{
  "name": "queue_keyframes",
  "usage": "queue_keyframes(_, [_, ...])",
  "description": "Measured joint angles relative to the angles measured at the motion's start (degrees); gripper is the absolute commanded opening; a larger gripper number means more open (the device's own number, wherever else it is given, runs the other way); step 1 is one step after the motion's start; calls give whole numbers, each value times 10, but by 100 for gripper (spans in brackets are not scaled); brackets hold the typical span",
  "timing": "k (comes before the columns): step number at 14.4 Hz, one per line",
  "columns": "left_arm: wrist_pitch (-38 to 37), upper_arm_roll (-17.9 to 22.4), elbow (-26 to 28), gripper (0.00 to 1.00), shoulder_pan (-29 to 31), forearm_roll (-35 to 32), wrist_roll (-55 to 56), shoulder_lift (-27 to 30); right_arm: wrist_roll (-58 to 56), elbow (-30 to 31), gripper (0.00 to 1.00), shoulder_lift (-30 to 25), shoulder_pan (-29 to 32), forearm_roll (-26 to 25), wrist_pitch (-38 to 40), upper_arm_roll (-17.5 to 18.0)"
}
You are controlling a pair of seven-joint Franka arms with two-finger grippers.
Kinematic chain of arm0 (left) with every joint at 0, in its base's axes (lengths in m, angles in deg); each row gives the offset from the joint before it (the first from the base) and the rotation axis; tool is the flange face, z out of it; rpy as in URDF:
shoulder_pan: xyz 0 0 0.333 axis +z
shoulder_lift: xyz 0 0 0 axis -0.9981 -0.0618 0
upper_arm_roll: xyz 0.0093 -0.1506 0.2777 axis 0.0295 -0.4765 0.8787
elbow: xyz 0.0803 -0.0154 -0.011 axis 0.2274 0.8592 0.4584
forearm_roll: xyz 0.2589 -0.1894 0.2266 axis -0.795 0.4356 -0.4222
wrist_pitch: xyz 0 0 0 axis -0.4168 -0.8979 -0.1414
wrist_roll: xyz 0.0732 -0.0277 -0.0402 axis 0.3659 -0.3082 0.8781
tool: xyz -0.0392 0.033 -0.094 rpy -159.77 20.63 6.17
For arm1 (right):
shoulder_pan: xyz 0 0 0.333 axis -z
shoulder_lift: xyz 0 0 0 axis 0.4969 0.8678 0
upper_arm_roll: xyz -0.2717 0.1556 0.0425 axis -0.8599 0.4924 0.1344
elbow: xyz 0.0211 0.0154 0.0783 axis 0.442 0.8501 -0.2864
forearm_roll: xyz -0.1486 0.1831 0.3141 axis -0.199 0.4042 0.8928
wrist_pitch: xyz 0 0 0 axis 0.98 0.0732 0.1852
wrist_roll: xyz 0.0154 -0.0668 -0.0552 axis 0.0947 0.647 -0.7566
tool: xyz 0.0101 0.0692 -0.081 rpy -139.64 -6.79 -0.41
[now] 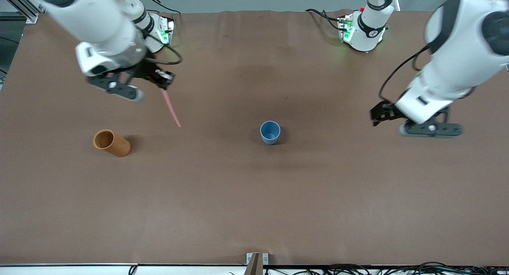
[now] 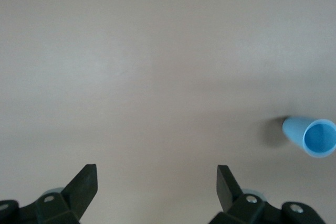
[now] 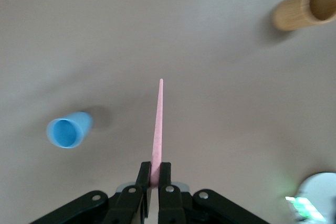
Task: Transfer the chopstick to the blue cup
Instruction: 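Carry the chopstick over the blue cup and lower it in with the right gripper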
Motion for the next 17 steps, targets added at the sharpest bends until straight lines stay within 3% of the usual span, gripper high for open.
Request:
queue_keyframes(3, [-54, 0, -52, 100, 26, 2, -40, 2, 84, -20, 4, 52, -60, 15, -88, 0])
queue_keyframes(6, [-59, 0, -58, 100, 29, 8, -42, -3, 132, -24, 4, 88, -100, 18, -150, -1])
queue_keyframes(10, [-59, -3, -67, 100, 39, 8, -42, -6, 154, -28, 4, 118, -130, 21, -185, -1])
queue_keyframes(14, [-66, -11, -73, 100, 39, 8, -40, 12, 155, -29, 4, 124, -136, 76, -197, -2])
queue_keyframes(17, [-71, -11, -73, 100, 42, 8, -41, 13, 156, -29, 4, 130, -146, 81, -198, -2])
